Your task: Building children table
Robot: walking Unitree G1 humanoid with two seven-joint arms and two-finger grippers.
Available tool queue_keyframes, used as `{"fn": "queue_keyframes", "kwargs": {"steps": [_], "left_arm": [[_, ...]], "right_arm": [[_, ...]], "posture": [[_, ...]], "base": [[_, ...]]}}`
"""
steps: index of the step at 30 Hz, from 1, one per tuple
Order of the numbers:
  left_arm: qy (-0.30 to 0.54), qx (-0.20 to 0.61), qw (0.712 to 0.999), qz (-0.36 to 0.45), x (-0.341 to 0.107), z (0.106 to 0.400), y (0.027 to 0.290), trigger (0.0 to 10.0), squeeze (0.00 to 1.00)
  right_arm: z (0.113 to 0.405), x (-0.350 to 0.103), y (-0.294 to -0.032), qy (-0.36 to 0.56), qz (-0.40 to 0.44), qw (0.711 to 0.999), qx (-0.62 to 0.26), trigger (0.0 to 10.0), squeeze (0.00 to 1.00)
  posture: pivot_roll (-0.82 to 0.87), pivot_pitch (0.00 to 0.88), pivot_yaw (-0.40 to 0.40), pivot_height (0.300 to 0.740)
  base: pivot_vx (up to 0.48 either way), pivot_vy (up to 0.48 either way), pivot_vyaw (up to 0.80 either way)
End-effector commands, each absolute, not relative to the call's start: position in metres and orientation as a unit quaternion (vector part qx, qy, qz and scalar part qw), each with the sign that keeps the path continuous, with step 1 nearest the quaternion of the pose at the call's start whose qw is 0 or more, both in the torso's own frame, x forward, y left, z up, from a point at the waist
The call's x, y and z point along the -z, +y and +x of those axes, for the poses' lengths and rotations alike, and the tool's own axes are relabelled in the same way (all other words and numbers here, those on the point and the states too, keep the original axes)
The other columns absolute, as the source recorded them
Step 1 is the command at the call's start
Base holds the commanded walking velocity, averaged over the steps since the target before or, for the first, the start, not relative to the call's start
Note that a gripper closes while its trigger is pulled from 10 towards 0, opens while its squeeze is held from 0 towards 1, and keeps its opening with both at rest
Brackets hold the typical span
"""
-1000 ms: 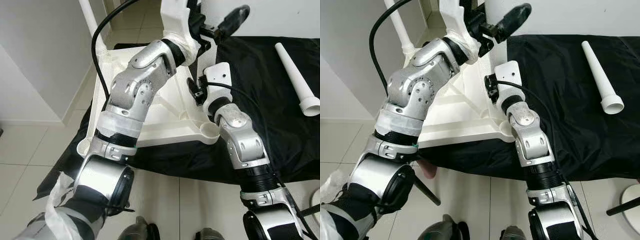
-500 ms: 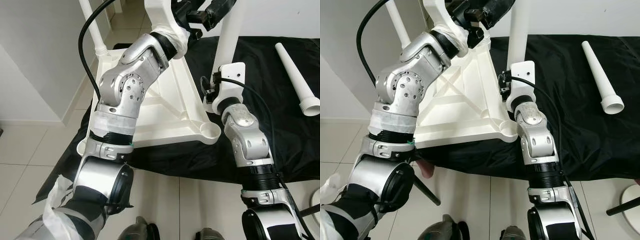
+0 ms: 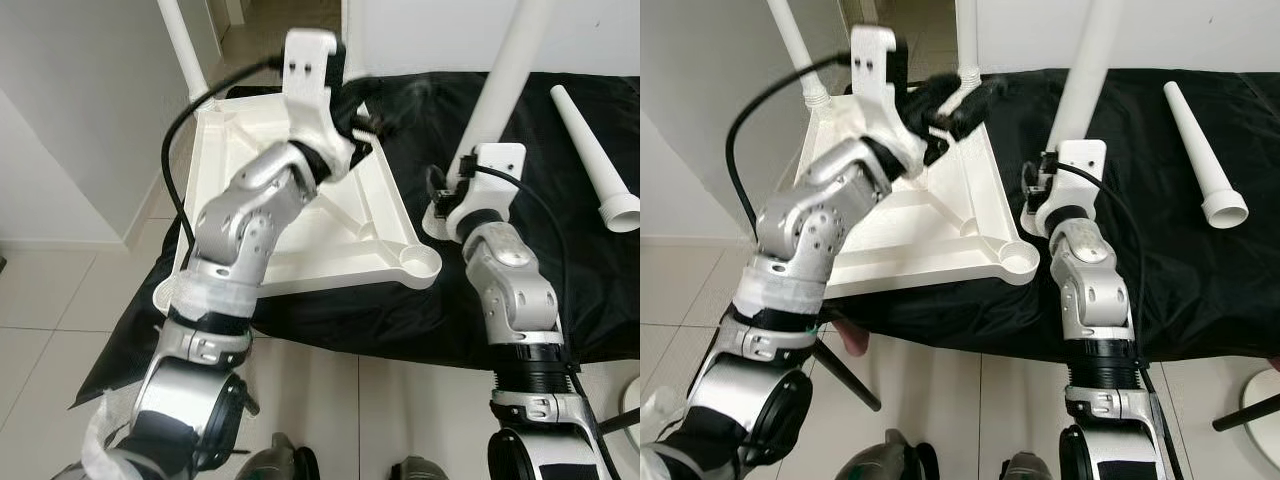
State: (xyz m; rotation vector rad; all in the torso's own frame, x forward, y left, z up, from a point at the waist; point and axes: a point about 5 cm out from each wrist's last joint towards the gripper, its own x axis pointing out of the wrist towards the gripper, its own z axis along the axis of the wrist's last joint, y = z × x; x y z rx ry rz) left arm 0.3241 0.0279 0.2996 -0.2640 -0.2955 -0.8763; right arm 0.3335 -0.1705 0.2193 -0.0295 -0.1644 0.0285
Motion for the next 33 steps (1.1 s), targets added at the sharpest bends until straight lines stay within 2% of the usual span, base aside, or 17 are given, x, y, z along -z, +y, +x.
{"fn": "queue_keyframes", "kwargs": {"steps": [1,9,33], "left_arm": [[-0.144,0.423,0.887,-0.114,-0.298,0.323,0.030,10.0,0.00],[-0.147,0.400,0.902,-0.075,-0.280,0.320,0.034,10.0,0.00],[-0.159,0.388,0.908,-0.006,-0.251,0.307,0.052,10.0,0.00]], "right_arm": [[0.332,-0.226,-0.168,-0.104,-0.016,0.994,-0.015,10.0,0.00],[0.324,-0.233,-0.176,-0.146,0.001,0.989,-0.009,10.0,0.00],[0.309,-0.228,-0.172,-0.190,-0.020,0.981,-0.041,10.0,0.00]], "posture": [[-0.02,0.005,0.113,0.740],[-0.02,0.008,0.101,0.740],[-0.05,0.000,0.096,0.740]], "base": [[0.000,0.000,0.00],[0.000,0.000,0.00],[0.000,0.000,0.00]]}}
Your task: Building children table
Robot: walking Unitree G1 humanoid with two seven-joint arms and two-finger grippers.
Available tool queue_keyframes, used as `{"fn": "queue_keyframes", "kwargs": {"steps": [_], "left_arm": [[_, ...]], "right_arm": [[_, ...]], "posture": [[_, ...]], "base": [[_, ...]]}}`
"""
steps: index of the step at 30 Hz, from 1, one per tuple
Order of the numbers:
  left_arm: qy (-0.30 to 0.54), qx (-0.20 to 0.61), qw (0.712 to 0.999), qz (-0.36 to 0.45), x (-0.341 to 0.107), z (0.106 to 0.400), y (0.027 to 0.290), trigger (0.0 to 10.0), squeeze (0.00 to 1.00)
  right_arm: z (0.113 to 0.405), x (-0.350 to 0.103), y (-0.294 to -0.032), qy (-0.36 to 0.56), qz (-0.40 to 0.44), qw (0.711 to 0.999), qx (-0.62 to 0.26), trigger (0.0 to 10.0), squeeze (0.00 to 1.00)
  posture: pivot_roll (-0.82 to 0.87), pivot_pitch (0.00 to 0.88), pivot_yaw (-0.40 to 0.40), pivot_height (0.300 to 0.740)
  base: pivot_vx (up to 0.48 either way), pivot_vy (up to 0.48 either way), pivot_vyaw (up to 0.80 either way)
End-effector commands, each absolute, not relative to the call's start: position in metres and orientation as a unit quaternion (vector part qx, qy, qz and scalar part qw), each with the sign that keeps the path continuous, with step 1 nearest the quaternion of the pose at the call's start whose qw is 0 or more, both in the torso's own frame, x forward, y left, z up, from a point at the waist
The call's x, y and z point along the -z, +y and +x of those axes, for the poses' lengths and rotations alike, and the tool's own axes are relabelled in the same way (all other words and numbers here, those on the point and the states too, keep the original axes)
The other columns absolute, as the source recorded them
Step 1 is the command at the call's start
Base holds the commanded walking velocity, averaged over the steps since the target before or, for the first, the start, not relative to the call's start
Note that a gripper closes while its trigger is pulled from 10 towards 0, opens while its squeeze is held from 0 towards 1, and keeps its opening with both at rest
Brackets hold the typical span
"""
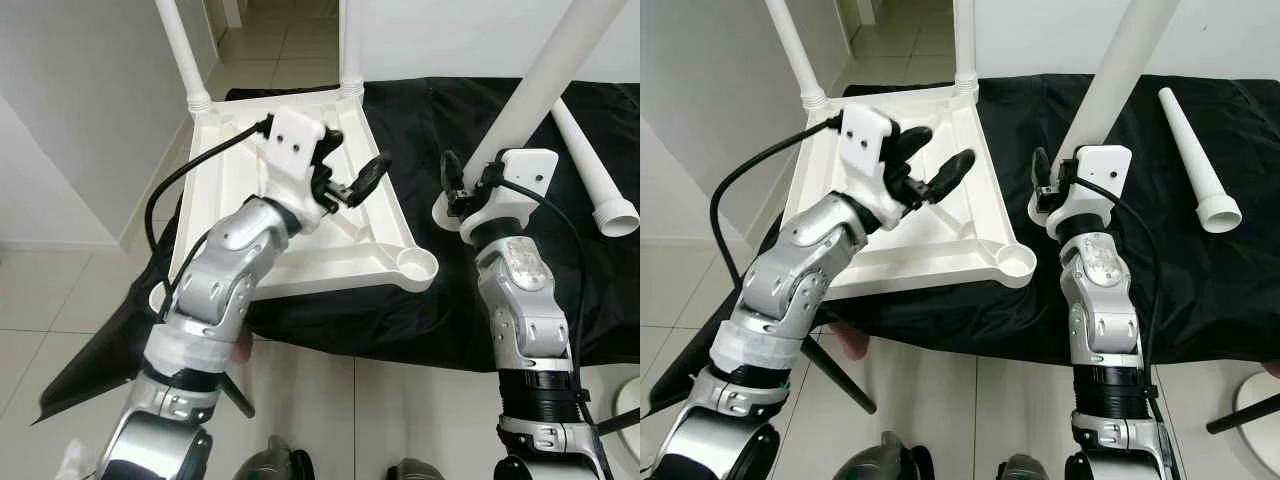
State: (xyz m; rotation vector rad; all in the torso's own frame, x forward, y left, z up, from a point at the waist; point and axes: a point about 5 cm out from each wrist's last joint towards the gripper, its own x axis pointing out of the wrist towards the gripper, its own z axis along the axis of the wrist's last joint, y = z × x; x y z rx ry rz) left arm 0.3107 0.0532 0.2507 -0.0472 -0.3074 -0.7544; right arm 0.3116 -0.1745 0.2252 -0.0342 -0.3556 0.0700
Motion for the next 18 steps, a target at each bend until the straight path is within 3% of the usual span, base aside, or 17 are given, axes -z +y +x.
{"fn": "queue_keyframes", "kwargs": {"steps": [1,18], "left_arm": [[-0.159,0.388,0.908,-0.006,-0.251,0.307,0.052,10.0,0.00],[-0.104,0.475,0.870,0.084,-0.214,0.291,0.028,10.0,0.00]], "right_arm": [[0.309,-0.228,-0.172,-0.190,-0.020,0.981,-0.041,10.0,0.00],[0.308,-0.225,-0.178,-0.192,-0.037,0.980,-0.041,10.0,0.00]], "posture": [[-0.05,0.000,0.096,0.740],[-0.05,0.000,0.113,0.740]], "base": [[0.000,0.000,0.00],[0.000,0.000,0.00]]}}
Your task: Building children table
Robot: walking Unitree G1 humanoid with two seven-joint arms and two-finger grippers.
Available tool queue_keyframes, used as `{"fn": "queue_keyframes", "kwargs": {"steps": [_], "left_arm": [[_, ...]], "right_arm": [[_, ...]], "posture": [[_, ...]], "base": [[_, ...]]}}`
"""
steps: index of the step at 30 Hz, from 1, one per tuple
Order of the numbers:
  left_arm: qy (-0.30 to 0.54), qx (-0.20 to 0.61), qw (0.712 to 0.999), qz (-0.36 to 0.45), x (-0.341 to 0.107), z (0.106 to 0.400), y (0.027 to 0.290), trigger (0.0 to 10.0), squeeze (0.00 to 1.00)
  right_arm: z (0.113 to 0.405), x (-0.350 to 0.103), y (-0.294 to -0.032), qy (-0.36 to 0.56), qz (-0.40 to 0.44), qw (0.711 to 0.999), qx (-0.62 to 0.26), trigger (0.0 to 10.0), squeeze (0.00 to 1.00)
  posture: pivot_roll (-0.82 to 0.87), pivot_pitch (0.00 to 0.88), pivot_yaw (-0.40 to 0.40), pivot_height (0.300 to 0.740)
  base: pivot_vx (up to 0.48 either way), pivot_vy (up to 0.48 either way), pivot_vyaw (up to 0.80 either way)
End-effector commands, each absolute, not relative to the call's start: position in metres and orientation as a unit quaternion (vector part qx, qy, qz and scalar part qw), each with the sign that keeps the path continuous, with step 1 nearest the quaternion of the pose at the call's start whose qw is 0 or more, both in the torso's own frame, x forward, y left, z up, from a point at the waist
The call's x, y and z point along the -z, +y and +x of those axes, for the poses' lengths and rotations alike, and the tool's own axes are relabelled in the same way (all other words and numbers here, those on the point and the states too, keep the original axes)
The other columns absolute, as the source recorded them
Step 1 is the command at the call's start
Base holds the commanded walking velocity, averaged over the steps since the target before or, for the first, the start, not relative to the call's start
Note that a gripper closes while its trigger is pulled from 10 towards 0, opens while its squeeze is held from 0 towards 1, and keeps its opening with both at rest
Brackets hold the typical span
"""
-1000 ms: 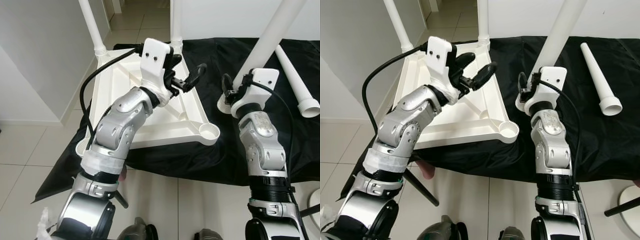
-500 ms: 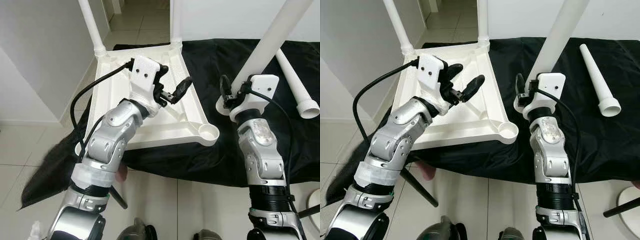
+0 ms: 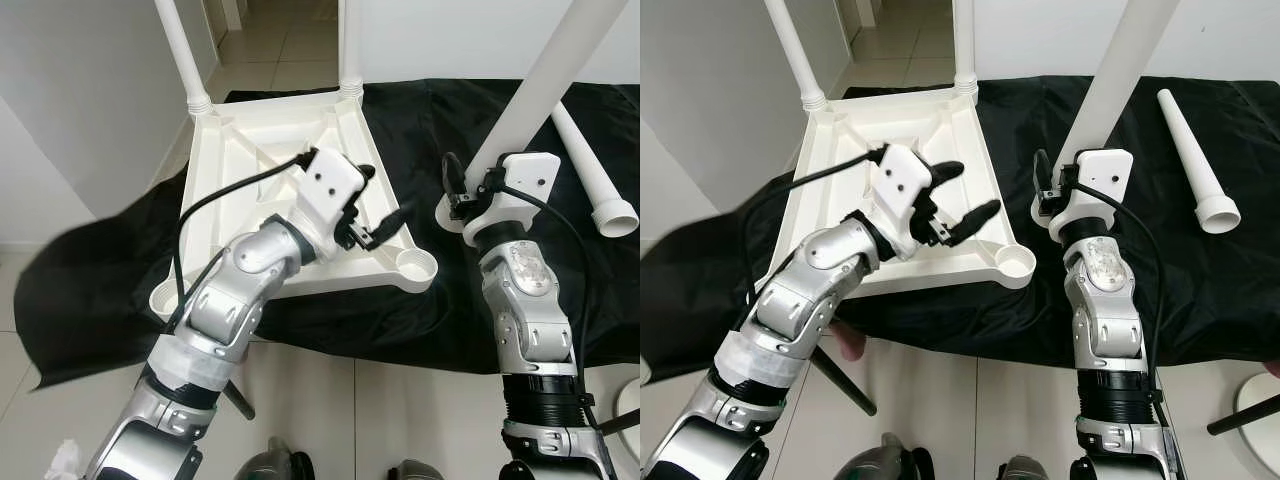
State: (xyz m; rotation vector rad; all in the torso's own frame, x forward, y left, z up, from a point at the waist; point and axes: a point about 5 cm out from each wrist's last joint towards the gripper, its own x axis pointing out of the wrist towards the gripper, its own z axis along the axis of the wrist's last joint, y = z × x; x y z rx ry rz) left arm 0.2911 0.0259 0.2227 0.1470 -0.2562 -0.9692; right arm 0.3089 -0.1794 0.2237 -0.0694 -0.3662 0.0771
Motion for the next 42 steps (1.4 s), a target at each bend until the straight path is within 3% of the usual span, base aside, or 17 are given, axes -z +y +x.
{"fn": "queue_keyframes", "kwargs": {"steps": [1,10,14,26,42], "left_arm": [[-0.092,0.479,0.868,0.094,-0.208,0.290,0.026,10.0,0.00],[-0.026,0.462,0.874,0.149,-0.176,0.296,0.029,10.0,0.00],[0.032,0.425,0.889,0.165,-0.158,0.305,0.035,10.0,0.00],[0.078,0.412,0.880,0.224,-0.134,0.310,0.037,10.0,0.00],[0.062,0.447,0.864,0.223,-0.139,0.310,0.002,10.0,0.00]], "right_arm": [[0.307,-0.225,-0.179,-0.194,-0.039,0.979,-0.040,10.0,0.00],[0.305,-0.226,-0.183,-0.199,-0.046,0.978,-0.035,10.0,0.00],[0.305,-0.229,-0.184,-0.202,-0.054,0.977,-0.035,10.0,0.00],[0.307,-0.232,-0.186,-0.206,-0.060,0.976,-0.030,10.0,0.00],[0.308,-0.233,-0.183,-0.211,-0.061,0.975,-0.028,10.0,0.00]], "posture": [[-0.05,0.000,0.115,0.740],[-0.06,0.000,0.122,0.740],[-0.07,0.005,0.126,0.740],[-0.07,0.016,0.126,0.740],[-0.09,0.018,0.140,0.740]], "base": [[0.000,0.000,0.00],[0.000,0.000,0.00],[0.000,0.000,0.00],[0.000,0.000,0.00],[0.000,0.000,0.00]]}}
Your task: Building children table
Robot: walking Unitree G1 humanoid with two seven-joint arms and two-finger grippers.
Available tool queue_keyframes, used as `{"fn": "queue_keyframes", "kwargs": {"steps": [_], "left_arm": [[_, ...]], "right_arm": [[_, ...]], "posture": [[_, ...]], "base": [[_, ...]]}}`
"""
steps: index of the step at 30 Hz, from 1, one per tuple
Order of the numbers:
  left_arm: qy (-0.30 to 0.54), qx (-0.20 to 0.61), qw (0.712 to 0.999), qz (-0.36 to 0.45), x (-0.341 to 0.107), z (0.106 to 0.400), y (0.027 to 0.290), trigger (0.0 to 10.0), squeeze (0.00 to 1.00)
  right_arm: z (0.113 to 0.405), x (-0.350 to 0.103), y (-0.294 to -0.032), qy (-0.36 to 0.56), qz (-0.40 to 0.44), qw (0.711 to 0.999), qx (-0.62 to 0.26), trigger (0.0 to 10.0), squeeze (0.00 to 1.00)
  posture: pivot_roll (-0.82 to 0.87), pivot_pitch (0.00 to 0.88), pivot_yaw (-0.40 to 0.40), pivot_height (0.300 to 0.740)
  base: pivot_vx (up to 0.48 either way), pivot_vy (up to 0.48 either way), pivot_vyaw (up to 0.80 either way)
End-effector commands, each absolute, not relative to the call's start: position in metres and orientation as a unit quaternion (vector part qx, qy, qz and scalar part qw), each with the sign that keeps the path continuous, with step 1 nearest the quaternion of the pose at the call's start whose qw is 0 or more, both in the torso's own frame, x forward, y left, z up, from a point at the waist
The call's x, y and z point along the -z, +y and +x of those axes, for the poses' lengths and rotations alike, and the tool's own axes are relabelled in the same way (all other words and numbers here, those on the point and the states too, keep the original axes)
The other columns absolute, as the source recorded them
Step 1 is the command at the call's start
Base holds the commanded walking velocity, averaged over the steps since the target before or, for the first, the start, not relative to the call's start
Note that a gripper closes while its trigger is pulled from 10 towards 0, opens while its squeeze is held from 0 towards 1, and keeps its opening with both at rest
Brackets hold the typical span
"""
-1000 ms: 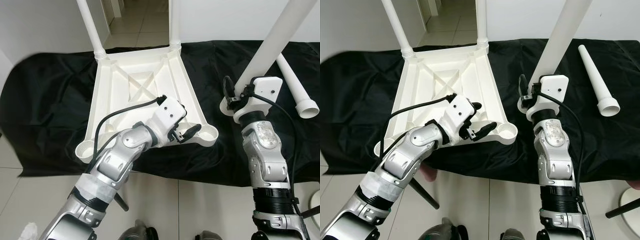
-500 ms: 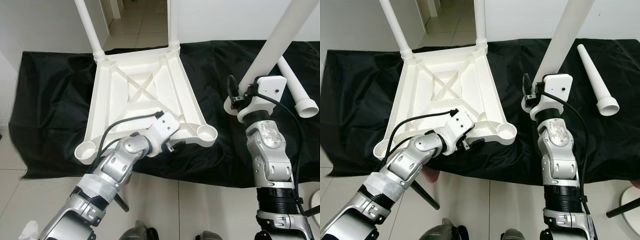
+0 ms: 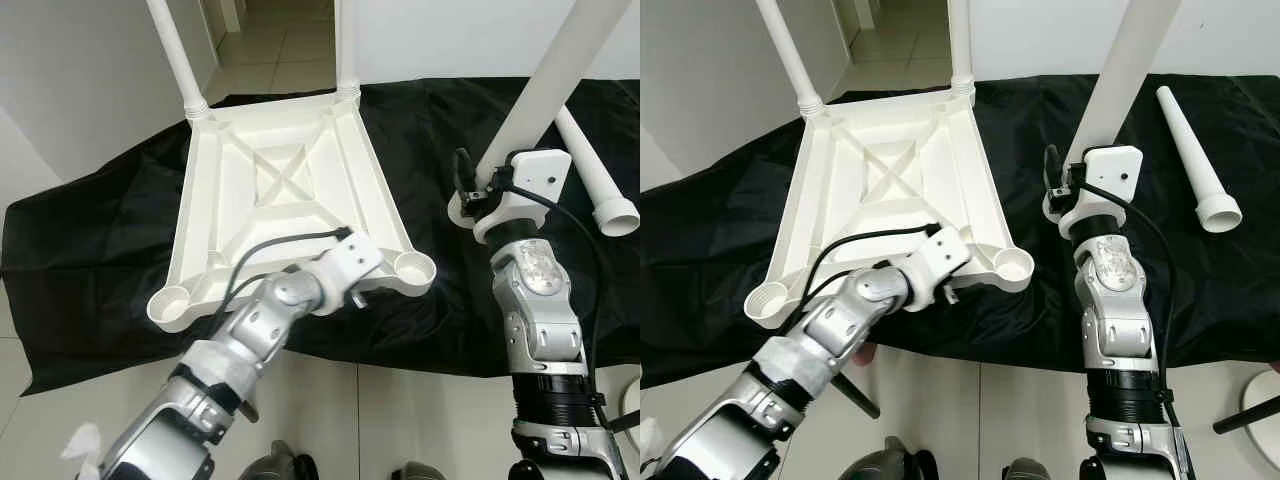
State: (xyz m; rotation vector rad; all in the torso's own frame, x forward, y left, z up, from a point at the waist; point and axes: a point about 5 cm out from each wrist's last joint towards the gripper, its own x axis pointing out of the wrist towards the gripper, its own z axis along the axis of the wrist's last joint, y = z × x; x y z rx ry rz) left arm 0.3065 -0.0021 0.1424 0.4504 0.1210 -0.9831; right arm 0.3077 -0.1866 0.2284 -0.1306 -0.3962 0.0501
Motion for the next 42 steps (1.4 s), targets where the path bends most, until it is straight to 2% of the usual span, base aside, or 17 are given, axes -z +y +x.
{"fn": "queue_keyframes", "kwargs": {"steps": [1,8,27,34,42], "left_arm": [[0.059,0.449,0.863,0.223,-0.139,0.309,0.000,10.0,0.00],[0.048,0.475,0.852,0.217,-0.141,0.302,-0.023,10.0,0.00],[0.037,0.509,0.836,0.202,-0.138,0.283,-0.052,10.0,0.00],[0.027,0.522,0.835,0.175,-0.150,0.285,-0.046,10.0,0.00],[-0.036,0.539,0.835,0.102,-0.197,0.287,-0.028,10.0,0.00]], "right_arm": [[0.308,-0.233,-0.183,-0.211,-0.062,0.975,-0.028,10.0,0.00],[0.306,-0.232,-0.183,-0.209,-0.064,0.976,-0.026,10.0,0.00],[0.306,-0.228,-0.180,-0.203,-0.061,0.977,-0.026,10.0,0.00],[0.305,-0.220,-0.183,-0.184,-0.050,0.982,-0.016,10.0,0.00],[0.306,-0.203,-0.178,-0.148,-0.036,0.988,-0.021,10.0,0.00]], "posture": [[-0.09,0.018,0.140,0.740],[-0.10,0.020,0.142,0.740],[-0.11,0.027,0.146,0.740],[-0.11,0.028,0.147,0.740],[-0.09,0.023,0.140,0.740]], "base": [[0.000,0.000,0.00],[0.000,0.000,0.00],[0.000,0.000,0.00],[0.000,0.000,0.00],[0.000,0.000,0.00]]}}
